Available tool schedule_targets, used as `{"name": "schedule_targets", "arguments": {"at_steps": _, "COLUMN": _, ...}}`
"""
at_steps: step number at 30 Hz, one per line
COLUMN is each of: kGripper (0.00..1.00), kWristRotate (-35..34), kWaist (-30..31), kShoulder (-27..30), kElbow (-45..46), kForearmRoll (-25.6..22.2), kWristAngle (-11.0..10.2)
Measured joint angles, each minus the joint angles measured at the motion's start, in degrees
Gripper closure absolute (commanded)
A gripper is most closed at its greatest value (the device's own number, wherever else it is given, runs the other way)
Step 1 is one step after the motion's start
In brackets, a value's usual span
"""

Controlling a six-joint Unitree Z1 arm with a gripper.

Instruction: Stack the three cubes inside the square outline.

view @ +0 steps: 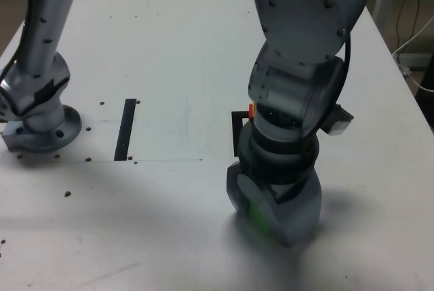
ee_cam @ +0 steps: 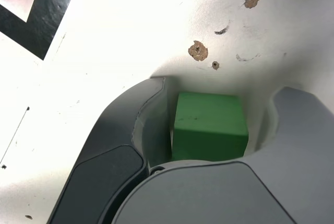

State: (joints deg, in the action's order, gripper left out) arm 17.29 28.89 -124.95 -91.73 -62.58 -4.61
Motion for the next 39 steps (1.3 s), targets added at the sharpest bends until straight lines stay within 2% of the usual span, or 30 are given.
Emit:
{"name": "schedule_targets", "arguments": {"at_steps": 14, "kGripper": 0.71, "kWristRotate": -0.34, "kWaist": 0.0, "kShoulder": 0.01, "kElbow": -0.49, "kForearmRoll": -1.03, "kWristAngle": 0.32}}
{"name": "schedule_targets", "arguments": {"at_steps": 17, "kGripper": 0.71, "kWristRotate": -2.58, "kWaist": -0.28, "kShoulder": 0.8, "kElbow": -2.19, "kForearmRoll": -4.07, "kWristAngle": -0.35}}
{"name": "schedule_targets", "arguments": {"at_steps": 25, "kGripper": 0.71, "kWristRotate": -11.55, "kWaist": -5.82, "kShoulder": 7.51, "kElbow": -7.62, "kForearmRoll": -17.96, "kWristAngle": -3.99}}
{"name": "schedule_targets", "arguments": {"at_steps": 28, "kGripper": 0.71, "kWristRotate": -14.45, "kWaist": -7.94, "kShoulder": 10.02, "kElbow": -8.75, "kForearmRoll": -20.0, "kWristAngle": -4.59}}
{"name": "schedule_targets", "arguments": {"at_steps": 34, "kGripper": 0.71, "kWristRotate": -19.26, "kWaist": -14.11, "kShoulder": 11.33, "kElbow": -9.9, "kForearmRoll": -21.14, "kWristAngle": -2.17}}
{"name": "schedule_targets", "arguments": {"at_steps": 39, "kGripper": 0.71, "kWristRotate": -21.84, "kWaist": -17.82, "kShoulder": 11.38, "kElbow": -10.75, "kForearmRoll": -21.25, "kWristAngle": -1.1}}
